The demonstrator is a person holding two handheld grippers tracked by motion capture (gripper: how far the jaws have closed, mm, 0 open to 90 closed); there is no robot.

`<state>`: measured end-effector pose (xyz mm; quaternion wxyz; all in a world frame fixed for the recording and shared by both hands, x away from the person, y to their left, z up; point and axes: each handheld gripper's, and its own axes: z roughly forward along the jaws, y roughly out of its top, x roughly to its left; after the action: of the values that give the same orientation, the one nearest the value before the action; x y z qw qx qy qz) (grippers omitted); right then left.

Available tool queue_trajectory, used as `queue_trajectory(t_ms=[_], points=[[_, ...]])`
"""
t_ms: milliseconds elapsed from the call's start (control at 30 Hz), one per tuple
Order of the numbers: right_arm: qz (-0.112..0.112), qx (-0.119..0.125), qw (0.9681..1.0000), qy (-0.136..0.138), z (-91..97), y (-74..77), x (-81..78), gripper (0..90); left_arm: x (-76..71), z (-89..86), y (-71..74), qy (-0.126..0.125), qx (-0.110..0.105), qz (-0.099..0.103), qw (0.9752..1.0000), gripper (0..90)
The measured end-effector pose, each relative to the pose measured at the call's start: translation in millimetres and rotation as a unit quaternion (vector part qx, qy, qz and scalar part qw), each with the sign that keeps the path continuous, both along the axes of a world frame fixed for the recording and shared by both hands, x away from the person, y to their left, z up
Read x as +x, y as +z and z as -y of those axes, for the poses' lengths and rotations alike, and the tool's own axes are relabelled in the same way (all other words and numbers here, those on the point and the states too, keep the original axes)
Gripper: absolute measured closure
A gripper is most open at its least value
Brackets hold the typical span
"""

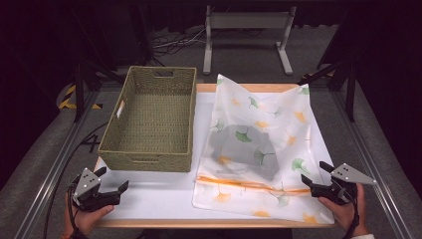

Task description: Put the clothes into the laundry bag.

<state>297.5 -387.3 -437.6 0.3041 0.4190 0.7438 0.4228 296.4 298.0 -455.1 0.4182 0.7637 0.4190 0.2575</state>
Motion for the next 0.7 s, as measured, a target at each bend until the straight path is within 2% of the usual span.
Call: queue_trajectory(t_ms=[133,333,500,700], points=[[0.004,0.006,1.0,-0.005,1.7,2.4,-1.8,17.9,-1.0,-0.4,0.0,0.002,-0.003,0.001,1.0,8.8],[0.011,-0.002,0.9999,-0.004,-0.2,4.3,-0.8,17.9,-0.5,0.2,0.4,0.003,-0.004,0.001,1.0,8.6],[0.013,-0.007,0.9999,0.0,-2.4,4.0,-0.7,17.9,0.9,2.4,-0.9,0.001,0.005,-0.002,1.0,8.6],[0.012,-0.009,0.9999,0.0,-3.4,4.3,-0.2,17.8,0.2,2.5,0.2,0.004,0.003,0.005,1.0,8.7]])
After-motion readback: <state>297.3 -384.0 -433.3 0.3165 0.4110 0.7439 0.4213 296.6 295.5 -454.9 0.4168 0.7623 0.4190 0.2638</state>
